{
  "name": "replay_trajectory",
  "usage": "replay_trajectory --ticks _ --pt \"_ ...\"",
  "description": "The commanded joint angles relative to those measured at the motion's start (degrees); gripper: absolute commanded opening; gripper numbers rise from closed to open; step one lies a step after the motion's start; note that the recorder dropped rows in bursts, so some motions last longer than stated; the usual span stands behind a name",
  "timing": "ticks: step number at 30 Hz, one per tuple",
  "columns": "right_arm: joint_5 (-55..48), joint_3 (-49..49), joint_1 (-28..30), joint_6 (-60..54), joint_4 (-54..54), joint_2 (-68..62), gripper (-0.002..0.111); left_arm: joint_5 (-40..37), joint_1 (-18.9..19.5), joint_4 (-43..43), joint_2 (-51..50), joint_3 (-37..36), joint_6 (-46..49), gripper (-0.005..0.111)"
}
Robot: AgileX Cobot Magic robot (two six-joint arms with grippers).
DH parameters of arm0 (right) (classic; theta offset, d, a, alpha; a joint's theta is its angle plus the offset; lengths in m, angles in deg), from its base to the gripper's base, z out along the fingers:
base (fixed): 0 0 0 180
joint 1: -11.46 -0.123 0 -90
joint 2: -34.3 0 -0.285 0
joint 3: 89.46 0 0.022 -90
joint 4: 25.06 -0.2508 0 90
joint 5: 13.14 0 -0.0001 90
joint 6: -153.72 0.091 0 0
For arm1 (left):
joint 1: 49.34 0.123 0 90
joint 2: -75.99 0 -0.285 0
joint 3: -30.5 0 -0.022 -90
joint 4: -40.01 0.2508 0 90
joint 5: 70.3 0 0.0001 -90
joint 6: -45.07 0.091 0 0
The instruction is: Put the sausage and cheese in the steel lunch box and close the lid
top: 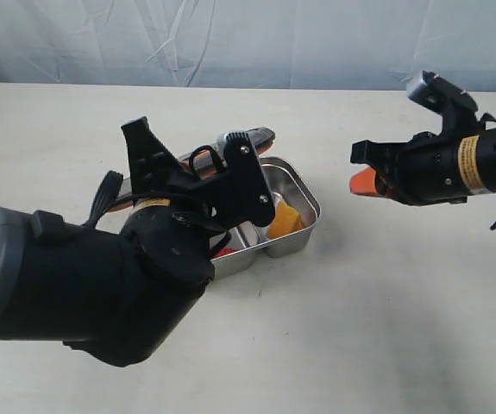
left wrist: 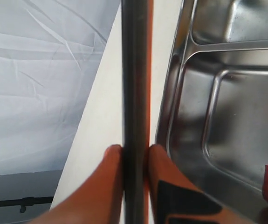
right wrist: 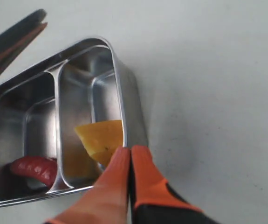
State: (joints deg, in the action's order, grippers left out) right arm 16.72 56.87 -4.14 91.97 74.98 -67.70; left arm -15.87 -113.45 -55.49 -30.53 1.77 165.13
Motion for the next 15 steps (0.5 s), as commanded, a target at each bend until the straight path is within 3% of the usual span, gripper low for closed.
replay_trajectory --ticks 1,15 --pt "1.67 2.17 0.09 0.95 -0.10 -6.31 -0.001 0.68 -0.54 0.22 0.66 0.45 1.93 0.000" --pt "9.39 8.89 -0.60 2.28 -0.10 -15.01 -0.001 -0.46 -1.22 0.71 0.66 0.45 1.93 0.000"
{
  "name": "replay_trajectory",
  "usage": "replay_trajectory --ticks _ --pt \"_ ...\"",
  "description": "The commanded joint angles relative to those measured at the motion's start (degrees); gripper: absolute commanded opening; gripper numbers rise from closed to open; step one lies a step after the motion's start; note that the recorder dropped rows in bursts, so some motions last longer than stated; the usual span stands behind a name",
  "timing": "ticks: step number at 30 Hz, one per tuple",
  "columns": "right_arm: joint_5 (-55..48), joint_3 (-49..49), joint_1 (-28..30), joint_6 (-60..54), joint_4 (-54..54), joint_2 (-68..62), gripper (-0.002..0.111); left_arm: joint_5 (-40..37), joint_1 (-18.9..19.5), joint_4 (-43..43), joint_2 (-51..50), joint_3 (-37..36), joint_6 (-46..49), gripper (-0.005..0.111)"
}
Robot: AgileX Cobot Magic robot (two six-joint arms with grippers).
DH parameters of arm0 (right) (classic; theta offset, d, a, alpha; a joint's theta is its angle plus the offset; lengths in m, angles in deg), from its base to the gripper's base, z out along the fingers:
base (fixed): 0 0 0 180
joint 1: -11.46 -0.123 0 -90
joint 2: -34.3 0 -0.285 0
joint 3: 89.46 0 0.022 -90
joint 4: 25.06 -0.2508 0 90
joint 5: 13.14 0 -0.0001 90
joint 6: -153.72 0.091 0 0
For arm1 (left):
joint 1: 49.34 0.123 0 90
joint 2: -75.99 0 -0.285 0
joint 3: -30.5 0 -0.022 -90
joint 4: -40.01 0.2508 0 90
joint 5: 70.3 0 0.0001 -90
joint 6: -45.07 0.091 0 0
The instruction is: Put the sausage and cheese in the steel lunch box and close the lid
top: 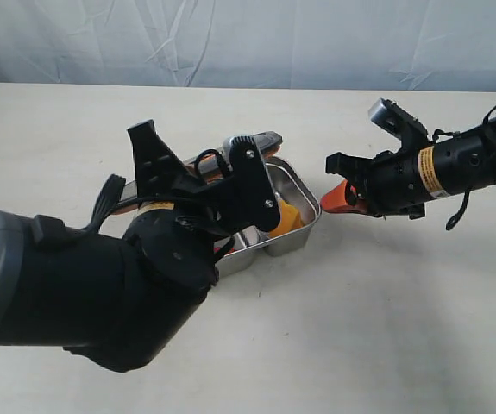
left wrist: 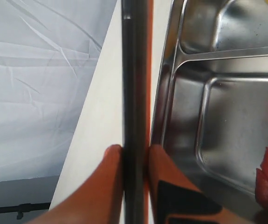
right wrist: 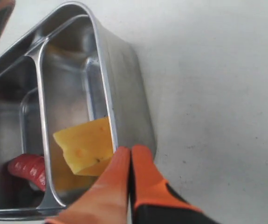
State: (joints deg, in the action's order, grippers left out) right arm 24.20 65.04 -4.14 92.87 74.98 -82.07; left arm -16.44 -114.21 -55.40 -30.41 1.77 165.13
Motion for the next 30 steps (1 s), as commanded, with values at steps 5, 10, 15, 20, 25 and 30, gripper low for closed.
replay_trajectory --ticks 5,10,15,20,25,30 --pt "4.77 0.72 -3.23 1.37 -0.10 -0.65 -0.001 -0.29 -0.46 0.52 0.55 0.45 1.83 0.000" --pt "9.62 0.61 -6.40 1.37 -0.10 -0.51 -0.001 0.88 -0.46 0.07 0.55 0.45 1.83 0.000" --pt "17.82 0.61 -6.86 1.37 -0.10 -0.18 -0.001 1.57 -0.46 -0.03 0.55 0.45 1.83 0.000" --pt "21.27 0.61 -6.73 1.37 -0.10 0.25 -0.001 5.98 -0.46 -1.85 0.55 0.45 1.83 0.000" --pt "23.00 0.36 -4.08 1.37 -0.10 5.11 -0.001 6.28 -1.30 -4.54 0.55 0.45 1.83 0.000" --pt "22.01 -1.50 1.69 1.37 -0.10 10.72 -0.001 2.88 -3.33 -4.54 0.55 0.45 1.83 0.000"
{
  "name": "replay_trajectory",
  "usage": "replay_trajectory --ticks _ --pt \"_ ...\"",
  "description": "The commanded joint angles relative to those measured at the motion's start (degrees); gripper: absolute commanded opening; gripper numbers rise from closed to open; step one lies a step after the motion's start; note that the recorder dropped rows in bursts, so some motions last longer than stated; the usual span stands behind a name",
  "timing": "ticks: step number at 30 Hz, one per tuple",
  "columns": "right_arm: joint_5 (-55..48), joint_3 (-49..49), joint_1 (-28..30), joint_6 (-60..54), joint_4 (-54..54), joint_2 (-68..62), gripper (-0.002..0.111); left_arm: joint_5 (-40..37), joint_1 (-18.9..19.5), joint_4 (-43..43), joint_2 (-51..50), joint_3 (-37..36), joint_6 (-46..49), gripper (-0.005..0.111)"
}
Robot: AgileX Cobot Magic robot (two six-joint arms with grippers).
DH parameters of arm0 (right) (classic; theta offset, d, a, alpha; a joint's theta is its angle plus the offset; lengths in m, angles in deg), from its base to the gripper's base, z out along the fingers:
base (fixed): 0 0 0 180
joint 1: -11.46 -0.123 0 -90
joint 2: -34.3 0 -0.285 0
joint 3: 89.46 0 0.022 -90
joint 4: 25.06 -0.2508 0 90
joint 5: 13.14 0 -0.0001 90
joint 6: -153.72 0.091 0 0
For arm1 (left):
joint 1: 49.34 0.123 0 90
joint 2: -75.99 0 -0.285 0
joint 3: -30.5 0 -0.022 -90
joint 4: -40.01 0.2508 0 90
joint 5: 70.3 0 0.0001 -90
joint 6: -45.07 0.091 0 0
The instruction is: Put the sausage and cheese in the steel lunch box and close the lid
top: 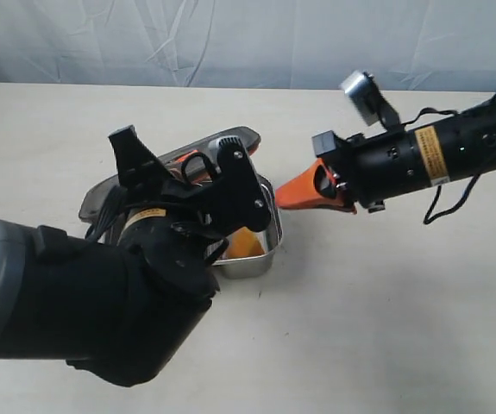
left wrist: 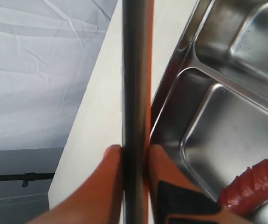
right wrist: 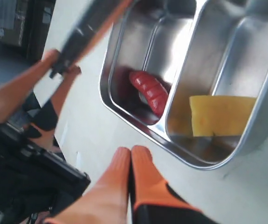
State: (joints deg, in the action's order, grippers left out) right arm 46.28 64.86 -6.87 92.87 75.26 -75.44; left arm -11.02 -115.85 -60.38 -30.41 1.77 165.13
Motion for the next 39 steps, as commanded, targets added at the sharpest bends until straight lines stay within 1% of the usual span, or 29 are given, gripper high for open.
replay_trajectory --ticks 1,5,13,18,26,28,30,32,34,35,39 --pt "-0.08 -1.61 5.76 1.37 -0.37 4.93 -0.001 -3.04 -1.85 0.44 0.55 0.45 1.83 0.000" --pt "0.50 -2.49 8.54 1.37 -0.37 6.46 -0.001 -3.05 -1.93 0.44 -0.83 0.45 1.58 0.000" --pt "2.94 -2.62 8.51 1.37 -0.37 6.39 -0.001 -4.85 -2.12 0.44 -2.07 0.09 0.53 0.000" --pt "3.29 -2.62 8.51 1.37 -0.37 6.39 -0.001 -5.54 -2.12 0.44 -2.07 -2.37 0.53 0.000" --pt "0.12 -2.62 8.51 1.37 -0.37 6.39 0.000 -7.24 -2.12 0.44 -2.07 -4.76 0.41 0.000" --pt "-0.01 -2.62 8.51 1.37 -0.37 6.39 0.006 -7.25 -2.12 0.44 -2.07 -4.76 0.51 0.000" --pt "-0.01 -2.62 8.51 1.37 -0.37 6.00 0.020 -7.25 -2.12 0.44 -2.07 -4.76 0.74 0.000" --pt "-0.01 -2.62 8.29 1.37 -0.37 4.70 0.038 -7.06 -2.12 0.44 -2.07 -4.76 1.92 0.000" --pt "-0.01 -2.62 7.88 1.37 -0.37 2.80 0.050 -6.48 -2.12 0.44 -2.07 -4.76 1.92 0.000" --pt "0.49 -2.62 7.61 1.37 -0.37 1.72 0.052 -6.15 -2.12 0.81 -2.07 -4.76 1.92 0.000" --pt "4.12 -2.62 6.82 1.37 -0.37 -1.96 0.047 -5.73 -2.12 1.08 -2.07 -4.76 1.92 0.000"
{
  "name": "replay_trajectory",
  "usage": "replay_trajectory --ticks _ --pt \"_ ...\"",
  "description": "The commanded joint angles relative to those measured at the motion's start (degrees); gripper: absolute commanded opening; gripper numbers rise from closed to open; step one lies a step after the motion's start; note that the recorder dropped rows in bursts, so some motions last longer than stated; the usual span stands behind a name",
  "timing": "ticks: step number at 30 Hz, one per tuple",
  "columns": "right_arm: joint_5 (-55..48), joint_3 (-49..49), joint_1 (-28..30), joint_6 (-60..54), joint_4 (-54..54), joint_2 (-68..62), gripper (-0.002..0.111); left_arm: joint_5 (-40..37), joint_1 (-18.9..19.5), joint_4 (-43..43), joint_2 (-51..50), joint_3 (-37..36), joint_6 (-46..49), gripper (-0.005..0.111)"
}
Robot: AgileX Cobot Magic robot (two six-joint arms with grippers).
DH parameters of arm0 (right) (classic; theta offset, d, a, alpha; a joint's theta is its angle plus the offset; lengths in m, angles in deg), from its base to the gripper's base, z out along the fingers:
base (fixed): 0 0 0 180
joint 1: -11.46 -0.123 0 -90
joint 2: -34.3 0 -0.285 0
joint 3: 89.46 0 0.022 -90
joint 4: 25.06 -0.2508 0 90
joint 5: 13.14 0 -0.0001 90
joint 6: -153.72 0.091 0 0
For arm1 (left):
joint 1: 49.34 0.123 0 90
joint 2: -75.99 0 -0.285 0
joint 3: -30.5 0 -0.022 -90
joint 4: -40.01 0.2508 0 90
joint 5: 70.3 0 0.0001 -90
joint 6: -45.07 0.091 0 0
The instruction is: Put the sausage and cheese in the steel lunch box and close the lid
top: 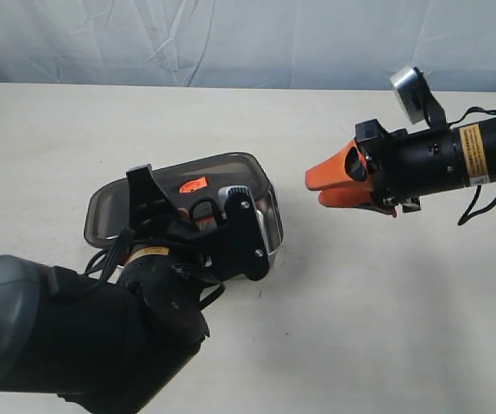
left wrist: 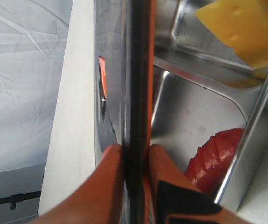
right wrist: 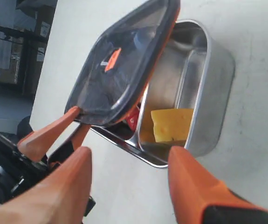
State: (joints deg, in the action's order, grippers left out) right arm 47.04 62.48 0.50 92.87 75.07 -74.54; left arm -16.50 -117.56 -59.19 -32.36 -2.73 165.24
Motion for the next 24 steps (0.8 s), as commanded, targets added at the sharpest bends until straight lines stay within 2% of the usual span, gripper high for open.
replay_trajectory --ticks 1,7,11,19,24 --pt "4.42 -0.25 -0.55 1.37 -0.18 -3.71 0.046 -0.25 -0.41 -0.11 -0.12 -0.26 1.81 0.000" --pt "9.79 -0.25 -0.55 1.37 -7.15 -6.22 0.047 -0.47 -0.50 -0.23 -0.12 -0.26 1.81 0.000" --pt "9.79 0.86 -1.12 1.37 -8.88 -7.36 0.046 -1.80 -0.50 -0.23 -0.12 -0.26 1.81 0.000" --pt "9.79 3.07 -7.95 1.37 -10.69 -7.82 0.046 -1.93 -0.50 -0.23 -0.12 -0.26 1.81 0.000" --pt "5.34 3.64 -10.69 1.37 -11.75 -7.91 0.046 -1.93 -0.50 -0.23 -0.12 -0.26 1.81 0.000"
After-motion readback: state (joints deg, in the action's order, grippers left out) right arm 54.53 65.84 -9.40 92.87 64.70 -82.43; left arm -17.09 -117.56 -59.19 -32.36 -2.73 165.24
